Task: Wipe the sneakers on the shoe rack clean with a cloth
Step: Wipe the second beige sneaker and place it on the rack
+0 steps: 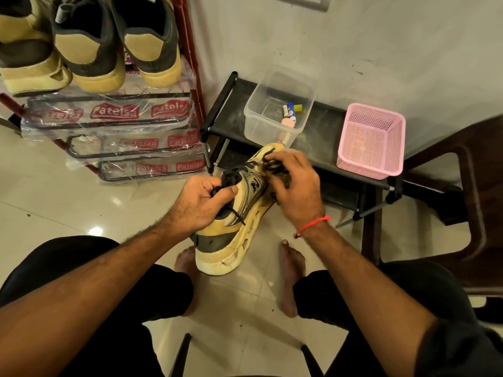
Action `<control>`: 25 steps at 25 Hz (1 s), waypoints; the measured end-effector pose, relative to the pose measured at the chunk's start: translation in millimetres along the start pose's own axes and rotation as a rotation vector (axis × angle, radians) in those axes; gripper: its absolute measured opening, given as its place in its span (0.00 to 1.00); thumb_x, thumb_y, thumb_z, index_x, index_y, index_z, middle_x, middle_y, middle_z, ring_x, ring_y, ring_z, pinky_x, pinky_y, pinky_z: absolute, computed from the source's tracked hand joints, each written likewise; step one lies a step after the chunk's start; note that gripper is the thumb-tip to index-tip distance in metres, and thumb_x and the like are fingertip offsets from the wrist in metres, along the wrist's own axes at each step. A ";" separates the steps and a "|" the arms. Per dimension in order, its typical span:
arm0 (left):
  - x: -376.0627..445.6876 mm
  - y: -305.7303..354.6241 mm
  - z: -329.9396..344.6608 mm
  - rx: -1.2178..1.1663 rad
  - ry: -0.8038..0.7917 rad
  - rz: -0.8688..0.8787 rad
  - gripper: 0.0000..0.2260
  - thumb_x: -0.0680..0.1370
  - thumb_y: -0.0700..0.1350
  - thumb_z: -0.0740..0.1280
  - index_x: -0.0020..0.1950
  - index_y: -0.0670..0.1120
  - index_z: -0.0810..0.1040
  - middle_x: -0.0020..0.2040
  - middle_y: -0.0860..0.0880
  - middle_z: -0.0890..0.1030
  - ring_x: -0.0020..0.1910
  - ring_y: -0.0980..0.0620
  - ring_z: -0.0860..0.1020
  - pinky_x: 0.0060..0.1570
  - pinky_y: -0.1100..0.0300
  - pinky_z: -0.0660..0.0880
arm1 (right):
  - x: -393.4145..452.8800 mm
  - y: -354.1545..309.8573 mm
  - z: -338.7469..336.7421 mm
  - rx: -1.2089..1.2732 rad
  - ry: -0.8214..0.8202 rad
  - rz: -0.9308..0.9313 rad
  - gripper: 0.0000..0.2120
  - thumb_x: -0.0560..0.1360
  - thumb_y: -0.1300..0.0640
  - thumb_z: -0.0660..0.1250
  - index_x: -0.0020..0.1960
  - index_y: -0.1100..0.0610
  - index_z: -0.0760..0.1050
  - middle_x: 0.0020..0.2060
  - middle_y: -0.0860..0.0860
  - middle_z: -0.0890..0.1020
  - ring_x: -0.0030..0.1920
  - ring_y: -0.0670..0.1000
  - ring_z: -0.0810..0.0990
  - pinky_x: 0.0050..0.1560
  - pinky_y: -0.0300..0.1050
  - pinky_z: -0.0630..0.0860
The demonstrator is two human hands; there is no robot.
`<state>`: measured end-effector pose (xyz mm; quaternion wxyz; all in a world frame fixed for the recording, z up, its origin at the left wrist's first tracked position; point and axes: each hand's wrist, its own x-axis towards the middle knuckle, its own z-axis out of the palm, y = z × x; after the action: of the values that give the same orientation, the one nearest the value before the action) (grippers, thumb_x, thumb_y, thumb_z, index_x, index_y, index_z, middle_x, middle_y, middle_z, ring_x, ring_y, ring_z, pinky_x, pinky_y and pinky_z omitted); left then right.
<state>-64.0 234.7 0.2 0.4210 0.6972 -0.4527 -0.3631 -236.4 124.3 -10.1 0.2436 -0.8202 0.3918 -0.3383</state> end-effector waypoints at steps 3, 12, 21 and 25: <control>-1.0 2.7 4.6 0.013 -0.016 0.018 0.13 0.81 0.39 0.68 0.39 0.32 0.80 0.30 0.41 0.78 0.27 0.53 0.75 0.29 0.58 0.72 | 5.0 22.9 -8.3 -0.064 0.064 0.175 0.17 0.71 0.69 0.72 0.57 0.57 0.81 0.54 0.54 0.80 0.56 0.56 0.80 0.60 0.56 0.78; 2.6 2.4 -9.1 0.000 0.013 0.041 0.13 0.80 0.37 0.68 0.37 0.32 0.79 0.29 0.41 0.77 0.25 0.51 0.75 0.27 0.59 0.72 | 8.6 16.6 -6.6 -0.071 -0.001 0.114 0.18 0.70 0.69 0.72 0.58 0.56 0.81 0.54 0.53 0.81 0.56 0.57 0.79 0.61 0.56 0.77; 5.0 7.0 -14.1 0.102 0.042 0.054 0.13 0.81 0.42 0.68 0.38 0.38 0.81 0.31 0.39 0.81 0.26 0.49 0.77 0.27 0.55 0.73 | 5.3 -4.9 -8.5 0.226 -0.060 0.259 0.15 0.73 0.62 0.74 0.58 0.53 0.80 0.56 0.49 0.81 0.58 0.44 0.79 0.65 0.45 0.76; 13.6 11.6 -16.7 0.159 -0.033 -0.207 0.08 0.81 0.47 0.67 0.44 0.51 0.83 0.35 0.52 0.83 0.31 0.55 0.78 0.32 0.60 0.72 | 2.0 3.4 -13.1 0.369 -0.127 0.352 0.15 0.74 0.62 0.74 0.59 0.52 0.80 0.57 0.50 0.82 0.59 0.46 0.81 0.62 0.51 0.79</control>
<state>-48.5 223.5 15.5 0.3169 0.7654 -0.4125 -0.3789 -246.9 118.9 -3.1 0.4681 -0.7006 0.4443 -0.3044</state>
